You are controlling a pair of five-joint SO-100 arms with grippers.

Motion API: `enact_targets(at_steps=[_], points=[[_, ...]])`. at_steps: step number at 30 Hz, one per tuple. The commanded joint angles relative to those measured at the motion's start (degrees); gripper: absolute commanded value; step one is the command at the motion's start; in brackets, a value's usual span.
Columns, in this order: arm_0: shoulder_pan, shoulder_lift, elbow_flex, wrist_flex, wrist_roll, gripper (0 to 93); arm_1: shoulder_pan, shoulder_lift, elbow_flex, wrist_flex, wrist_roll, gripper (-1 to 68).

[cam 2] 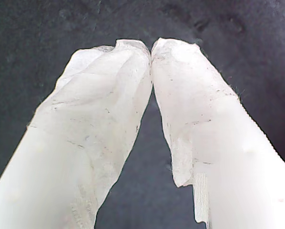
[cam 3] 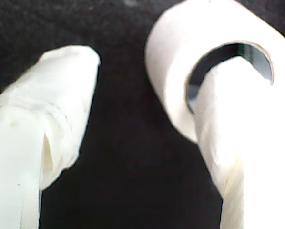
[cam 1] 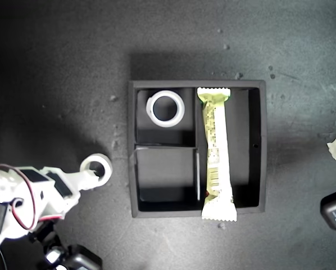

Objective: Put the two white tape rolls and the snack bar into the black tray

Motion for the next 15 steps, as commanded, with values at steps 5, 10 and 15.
enact_targets(at_steps=[5, 10, 15], points=[[-0.53, -1.23, -0.26, -1.58, 0.0, 15.9, 0.44, 4.83, 5.71, -4.13, 2.72, -0.4], [-0.97, -2.37, -0.53, -2.11, 0.35, 15.9, -0.35, 4.92, 8.17, -6.15, 3.6, -0.4], [-1.67, -3.69, -0.62, -2.37, 0.62, 15.9, -1.41, 4.92, 9.23, -6.68, 4.57, -0.4]])
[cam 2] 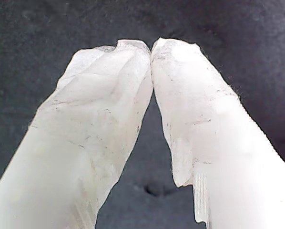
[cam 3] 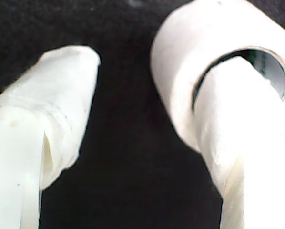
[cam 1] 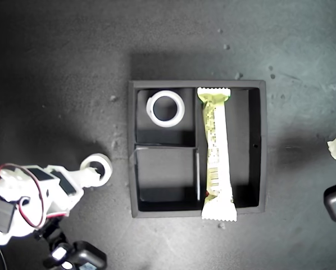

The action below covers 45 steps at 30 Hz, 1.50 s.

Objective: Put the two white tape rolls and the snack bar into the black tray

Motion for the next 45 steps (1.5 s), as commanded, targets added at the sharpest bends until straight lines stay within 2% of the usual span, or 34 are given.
enact_targets(at_steps=[1, 11, 17, 21, 27, 28, 33, 39, 41, 43, 45], points=[[-0.97, -0.44, -0.7, -0.88, 0.79, 16.0, -0.26, 1.49, 0.09, -0.7, 0.7, -0.4], [-1.76, -5.45, -2.99, -1.93, 1.32, 14.6, -0.88, 1.49, 2.02, -2.11, 1.67, -0.4], [-3.25, -11.34, -4.48, -2.02, -1.14, 3.5, -1.76, 1.49, 5.36, -6.06, 2.9, -0.4], [-4.66, -13.01, -7.03, 0.09, -0.44, 0.0, -2.11, 1.49, 14.68, -18.02, 5.36, -0.4], [-7.12, -5.98, -23.73, 23.47, 3.43, 0.0, 2.64, 3.87, 36.21, -46.41, 10.02, -0.4], [-7.73, -5.36, -28.39, 27.69, 4.66, 0.0, 3.6, 5.45, 37.71, -46.85, 10.63, -0.5], [-10.55, -12.66, -56.07, 42.01, 11.87, 0.0, 6.94, 11.51, 41.22, -45.0, 10.02, -0.5], [-10.81, -42.45, -101.87, 51.68, 17.67, 0.0, 11.69, 17.67, 45.0, -42.1, 7.91, -0.5], [-11.07, -47.29, -105.38, 51.68, 17.31, 0.0, 13.36, 27.25, 48.08, -35.86, 7.29, -0.5], [-10.99, -51.24, -107.58, 51.68, 16.79, 0.0, 15.21, 37.27, 48.87, -24.17, 7.03, -0.5], [-10.81, -54.67, -109.07, 51.68, 16.17, 0.0, 17.14, 42.01, 48.87, -16.26, 7.03, -0.5]])
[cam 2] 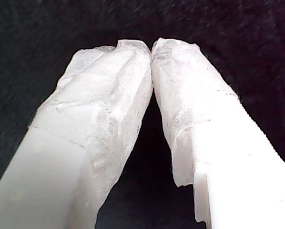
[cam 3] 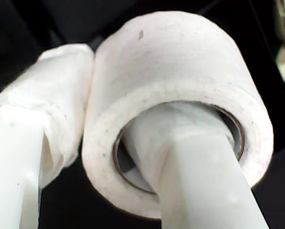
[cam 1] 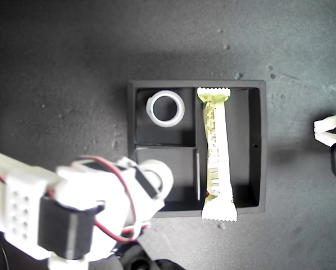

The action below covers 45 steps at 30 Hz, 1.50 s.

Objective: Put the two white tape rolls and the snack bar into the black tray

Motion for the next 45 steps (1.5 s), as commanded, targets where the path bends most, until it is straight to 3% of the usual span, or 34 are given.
enact_targets(at_steps=[1, 14, 16, 18, 22, 26, 30, 34, 41, 45], points=[[-0.26, -4.39, -6.33, 0.97, -0.97, 0.0, 2.64, 9.67, 1.14, 13.18, -2.29, -0.5], [-0.09, -16.26, -10.2, 0.97, -2.72, 0.0, 6.24, 9.93, 1.14, 19.95, 2.02, 0.3], [0.26, -17.4, -10.37, 0.97, -2.9, 0.0, 6.5, 9.93, 1.14, 22.76, 4.31, 2.5], [0.62, -18.46, -10.81, 0.97, -3.16, 0.0, 5.8, 9.93, 1.14, 23.03, 5.54, 9.4], [0.7, -20.48, -11.6, 0.97, -3.52, 0.0, 3.52, 9.93, 1.14, 22.32, 5.71, 9.5], [0.7, -21.45, -11.69, 0.97, -3.69, 0.2, 2.64, 9.93, 1.14, 28.65, 10.46, 9.6], [1.05, -21.53, -12.57, 0.97, -3.96, 8.9, 2.29, 9.93, 1.14, 28.92, 10.28, 9.6], [1.76, -18.46, -13.45, 0.97, -2.99, 15.1, 2.29, 9.93, 1.14, 28.92, 10.28, 9.6], [2.2, -4.57, -10.81, 1.05, -1.14, 17.1, 1.85, 10.55, 1.14, 29.18, 10.28, 9.6], [2.29, 8.61, -8.09, 1.05, 1.32, 16.9, -1.49, 23.29, 1.14, 36.39, 9.67, 9.6]])
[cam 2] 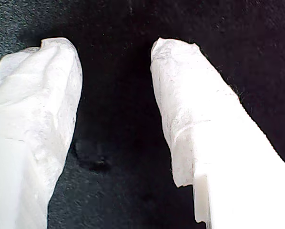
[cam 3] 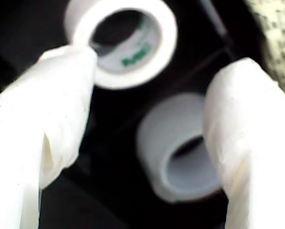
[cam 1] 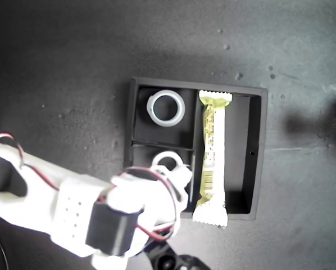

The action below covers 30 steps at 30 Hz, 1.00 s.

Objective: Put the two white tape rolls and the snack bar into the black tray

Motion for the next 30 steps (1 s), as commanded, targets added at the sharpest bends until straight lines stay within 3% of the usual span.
enact_targets(at_steps=[1, 3, 6, 10, 16, 23, 30], points=[[0.35, 16.79, 2.64, 1.05, 2.37, 16.9, -1.14, 14.06, 0.62, 6.77, -2.11, 9.6], [-0.62, 26.81, 9.23, 1.05, 3.16, 16.9, -0.53, 15.64, 0.62, 3.78, -3.52, 9.6], [-3.69, 43.59, 26.19, 1.05, 2.72, 15.3, 0.18, 15.64, 0.62, 6.5, -9.14, 9.7], [-11.87, 66.27, 59.85, -0.53, -2.2, 8.7, 0.18, 15.64, 0.62, 6.5, -9.23, 9.7], [-18.98, 100.72, 112.68, -17.49, -9.84, 0.0, 0.18, 15.64, 0.62, 6.5, -9.23, 9.7], [-19.95, 147.39, 153.02, -24.79, -19.86, 0.0, 0.26, 15.64, 0.62, 6.5, -9.23, 9.7], [-18.28, 148.27, 166.29, -28.74, -23.73, 0.0, 0.88, 15.64, 0.62, 6.5, -9.32, 9.7]])
